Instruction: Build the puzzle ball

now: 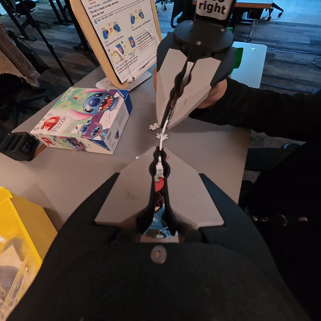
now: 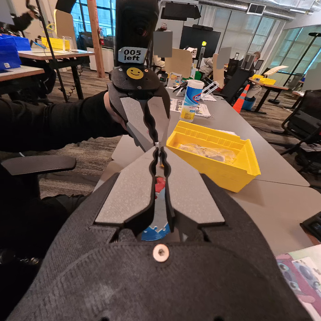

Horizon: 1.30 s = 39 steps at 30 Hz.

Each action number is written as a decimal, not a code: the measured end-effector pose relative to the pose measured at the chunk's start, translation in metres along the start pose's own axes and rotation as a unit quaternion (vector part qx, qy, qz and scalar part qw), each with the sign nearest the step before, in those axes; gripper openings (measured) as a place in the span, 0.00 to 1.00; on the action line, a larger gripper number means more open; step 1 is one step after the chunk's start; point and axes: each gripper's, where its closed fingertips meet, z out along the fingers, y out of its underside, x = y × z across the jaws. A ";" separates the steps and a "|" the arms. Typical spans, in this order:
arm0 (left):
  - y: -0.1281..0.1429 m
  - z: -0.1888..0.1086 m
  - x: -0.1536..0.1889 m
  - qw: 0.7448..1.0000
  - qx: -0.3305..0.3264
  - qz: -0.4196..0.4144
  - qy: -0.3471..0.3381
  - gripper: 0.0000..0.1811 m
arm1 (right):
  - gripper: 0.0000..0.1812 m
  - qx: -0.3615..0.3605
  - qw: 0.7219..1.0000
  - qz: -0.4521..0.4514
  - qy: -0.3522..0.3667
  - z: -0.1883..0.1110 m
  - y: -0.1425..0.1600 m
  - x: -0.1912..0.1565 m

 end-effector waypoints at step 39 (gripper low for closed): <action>0.019 0.028 -0.081 0.995 0.064 -0.080 -0.016 0.00 | 0.00 0.011 0.999 0.053 0.004 0.018 0.021 0.098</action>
